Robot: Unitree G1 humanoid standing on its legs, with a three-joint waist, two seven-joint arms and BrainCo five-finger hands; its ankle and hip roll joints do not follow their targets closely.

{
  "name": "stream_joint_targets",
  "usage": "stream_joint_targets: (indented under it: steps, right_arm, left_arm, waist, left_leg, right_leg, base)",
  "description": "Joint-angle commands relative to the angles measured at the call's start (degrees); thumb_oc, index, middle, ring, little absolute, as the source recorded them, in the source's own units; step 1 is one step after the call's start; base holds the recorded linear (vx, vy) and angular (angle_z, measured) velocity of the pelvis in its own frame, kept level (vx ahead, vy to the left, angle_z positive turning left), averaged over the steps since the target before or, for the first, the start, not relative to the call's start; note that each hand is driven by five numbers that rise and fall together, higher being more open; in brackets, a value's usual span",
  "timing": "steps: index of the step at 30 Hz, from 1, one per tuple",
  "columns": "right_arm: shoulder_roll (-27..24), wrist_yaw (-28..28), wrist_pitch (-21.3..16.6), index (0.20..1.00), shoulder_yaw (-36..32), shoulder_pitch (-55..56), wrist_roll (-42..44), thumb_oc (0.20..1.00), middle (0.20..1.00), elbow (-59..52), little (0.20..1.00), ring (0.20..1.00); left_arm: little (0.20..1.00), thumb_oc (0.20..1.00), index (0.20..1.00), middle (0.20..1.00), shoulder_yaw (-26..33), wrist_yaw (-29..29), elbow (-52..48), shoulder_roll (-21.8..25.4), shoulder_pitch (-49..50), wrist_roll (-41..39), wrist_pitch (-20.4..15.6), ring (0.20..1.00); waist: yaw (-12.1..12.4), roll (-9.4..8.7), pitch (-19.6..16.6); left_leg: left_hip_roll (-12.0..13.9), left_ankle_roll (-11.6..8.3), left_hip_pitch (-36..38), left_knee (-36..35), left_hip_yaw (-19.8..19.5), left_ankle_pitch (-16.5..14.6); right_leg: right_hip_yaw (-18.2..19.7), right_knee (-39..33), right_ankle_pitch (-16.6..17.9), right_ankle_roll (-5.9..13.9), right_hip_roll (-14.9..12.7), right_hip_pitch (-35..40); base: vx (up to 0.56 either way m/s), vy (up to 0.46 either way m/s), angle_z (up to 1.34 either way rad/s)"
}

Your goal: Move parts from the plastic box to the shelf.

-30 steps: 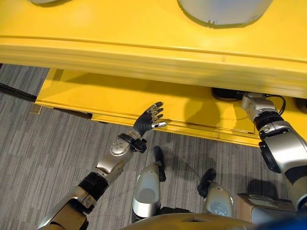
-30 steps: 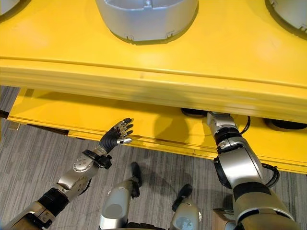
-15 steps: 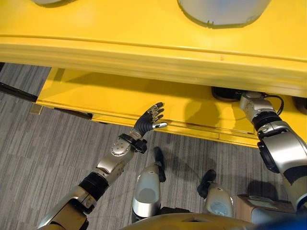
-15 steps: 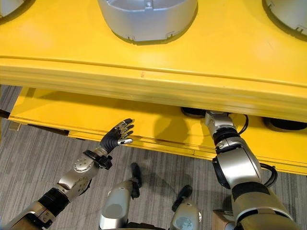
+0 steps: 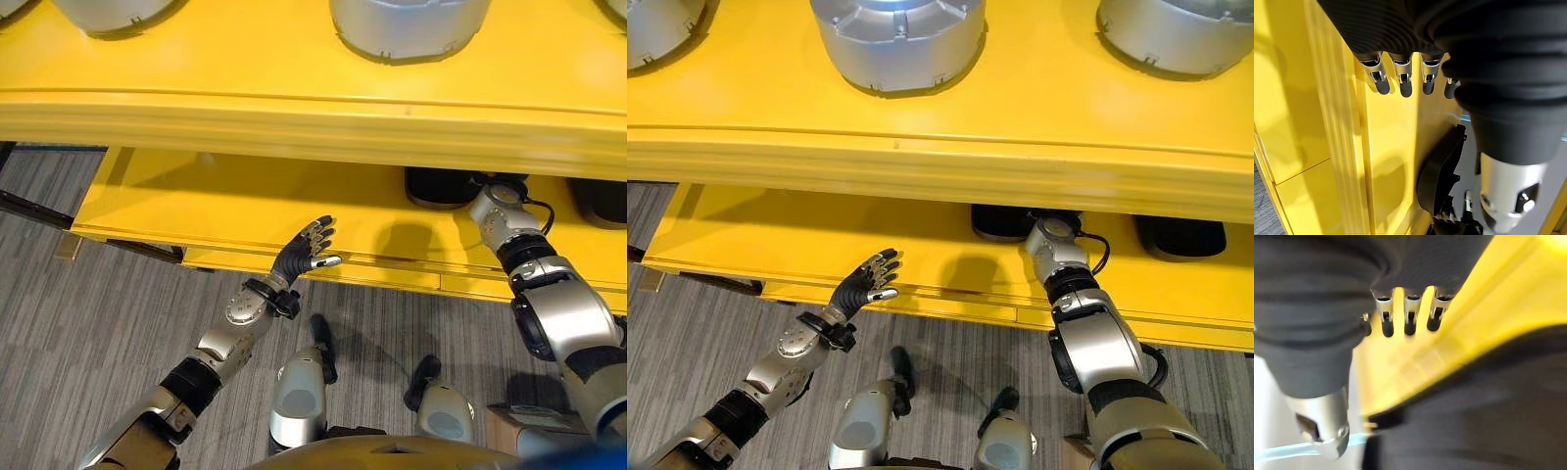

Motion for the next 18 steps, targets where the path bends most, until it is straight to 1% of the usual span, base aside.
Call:
stream_joint_targets:
  steps: [1,2,3,4,6,9,10,12,13,14,15,16,17,18]
  right_arm:
    - [-0.16,-2.45,-6.74,1.000,-0.01,-1.05,-9.08,1.000,1.000,-6.76,1.000,1.000]
    - [-0.13,-2.81,-6.53,1.000,0.04,-0.87,-10.05,1.000,1.000,-7.63,1.000,1.000]
    - [-0.20,-4.74,-5.64,1.000,0.76,0.03,-12.80,1.000,1.000,-12.07,1.000,1.000]
    - [-0.14,-5.69,-5.78,1.000,1.11,0.88,-14.22,1.000,1.000,-14.65,1.000,1.000]
    - [-0.11,-5.95,-5.20,1.000,1.26,1.63,-14.72,1.000,1.000,-16.71,1.000,1.000]
    - [-0.06,-5.43,-4.57,1.000,1.47,3.89,-16.02,1.000,1.000,-20.55,1.000,1.000]
    - [0.28,-4.99,-4.15,1.000,1.60,5.22,-15.79,1.000,1.000,-22.45,1.000,1.000]
    - [0.89,-3.74,-3.07,1.000,1.80,7.90,-15.27,1.000,1.000,-25.29,1.000,1.000]
    - [1.81,-1.59,-1.79,1.000,2.38,11.57,-13.57,1.000,1.000,-28.48,1.000,1.000]
    - [3.06,3.25,0.87,1.000,3.33,18.79,-9.93,1.000,1.000,-33.40,1.000,1.000]
    - [3.42,6.10,0.40,1.000,3.65,23.61,-9.51,1.000,1.000,-36.39,1.000,1.000]
    - [4.13,11.19,0.50,1.000,4.30,34.38,-9.73,1.000,1.000,-43.99,1.000,1.000]
    - [4.12,12.93,0.73,1.000,4.85,39.12,-9.86,1.000,1.000,-47.80,1.000,1.000]
    - [4.07,13.52,0.87,1.000,4.89,39.99,-9.91,1.000,1.000,-48.48,1.000,1.000]
  left_arm:
    - [1.000,1.000,1.000,1.000,-1.93,-0.61,-4.78,-1.64,0.68,0.13,-2.01,1.000]
    - [1.000,1.000,1.000,1.000,-1.90,-0.57,-4.87,-1.62,0.84,0.21,-2.00,1.000]
    - [1.000,1.000,1.000,1.000,-1.68,-0.68,-5.12,-1.53,1.79,0.66,-2.23,1.000]
    - [1.000,1.000,1.000,1.000,-1.64,-0.69,-5.10,-1.55,2.59,0.96,-2.85,1.000]
    - [1.000,1.000,1.000,1.000,-1.35,-1.07,-5.13,-1.44,3.26,1.16,-3.26,1.000]
    - [1.000,1.000,1.000,1.000,-0.39,-1.79,-5.28,-1.41,4.81,1.68,-3.76,1.000]
    - [1.000,1.000,1.000,1.000,-0.01,-1.92,-5.04,-1.65,5.23,1.85,-4.08,1.000]
    - [1.000,1.000,1.000,1.000,0.62,-1.95,-5.13,-1.95,6.06,1.83,-4.39,1.000]
    - [1.000,1.000,1.000,1.000,1.63,-2.15,-5.38,-2.33,7.27,1.82,-4.55,1.000]
    - [1.000,1.000,1.000,1.000,3.57,-2.70,-5.25,-3.12,9.46,2.72,-5.28,1.000]
    - [1.000,1.000,1.000,1.000,4.82,-3.47,-5.23,-3.69,11.00,3.08,-5.74,1.000]
    - [1.000,1.000,1.000,1.000,7.38,-4.24,-5.85,-5.00,14.24,4.84,-6.24,1.000]
    - [1.000,1.000,1.000,1.000,8.29,-3.88,-6.16,-5.42,15.44,6.53,-6.75,1.000]
    - [1.000,1.000,1.000,1.000,8.44,-3.43,-6.23,-5.51,15.74,7.31,-7.02,1.000]
  waist:
    - [1.52,-0.10,-1.09]
    - [1.46,-0.11,-1.24]
    - [1.11,-0.20,-1.95]
    - [0.84,-0.32,-2.41]
    - [0.66,-0.41,-2.89]
    - [0.27,-0.52,-3.76]
    - [0.00,-0.53,-3.93]
    - [-0.37,-0.66,-4.49]
    - [-0.95,-0.85,-4.93]
    - [-2.07,-1.33,-5.46]
    - [-2.72,-1.63,-5.81]
    - [-4.21,-2.36,-6.49]
    - [-5.02,-2.69,-6.83]
    - [-5.20,-2.74,-7.00]
  left_leg:
    - [1.51,-3.26,5.42,0.79,0.90,-3.30]
    - [1.48,-3.25,5.55,0.67,0.89,-3.28]
    - [1.40,-3.26,6.08,0.12,0.83,-3.14]
    - [1.40,-3.30,6.51,-0.16,0.78,-3.06]
    - [1.33,-3.35,6.82,-0.51,0.64,-2.95]
    - [1.33,-3.50,7.50,-1.22,0.33,-2.65]
    - [1.67,-2.93,7.36,-1.67,1.13,-1.56]
    - [1.80,-3.02,7.76,-2.27,1.09,-1.26]
    - [1.98,-3.13,8.14,-2.69,1.08,-1.04]
    - [2.17,-3.18,8.80,-3.33,1.28,-0.67]
    - [2.28,-3.13,9.10,-3.55,1.52,-0.54]
    - [2.22,-3.53,10.05,-3.62,1.50,-1.34]
    - [2.22,-3.44,10.29,-3.62,1.86,-1.42]
    - [2.22,-3.42,10.32,-3.64,1.95,-1.44]
  right_leg:
    - [1.88,4.08,-0.48,1.85,0.41,-2.59]
    - [1.93,3.94,-0.44,1.88,0.49,-2.48]
    - [2.31,3.28,-0.26,1.95,0.80,-2.03]
    - [2.59,2.72,-0.14,1.97,1.02,-1.60]
    - [2.83,2.21,-0.05,1.95,1.29,-1.23]
    - [3.30,1.25,0.14,1.96,1.59,-0.48]
    - [2.82,0.66,1.19,1.33,1.77,-0.66]
    - [3.05,0.01,1.44,1.36,1.85,-0.32]
    - [3.39,-0.43,1.56,1.35,1.93,-0.02]
    - [4.03,-1.20,1.79,1.30,2.13,0.47]
    - [4.29,-1.62,1.97,1.31,2.20,0.67]
    - [5.27,-2.01,1.64,2.20,1.98,1.29]
    - [5.56,-2.19,1.79,2.35,1.92,1.36]
    - [5.63,-2.26,1.84,2.38,1.92,1.36]
  base:
    - [0.02,-0.028,-0.10]
    - [0.03,-0.037,-0.15]
    - [0.02,-0.032,-0.16]
    - [0.02,-0.030,-0.16]
    - [0.01,-0.015,-0.10]
    - [-0.02,-0.002,-0.02]
    - [-0.05,0.002,-0.03]
    - [-0.02,0.017,-0.09]
    - [0.02,0.059,-0.26]
    - [0.03,0.072,-0.25]
    - [0.11,0.101,-0.23]
    - [0.11,0.093,-0.15]
    - [0.10,0.079,-0.16]
    - [0.02,0.055,-0.11]
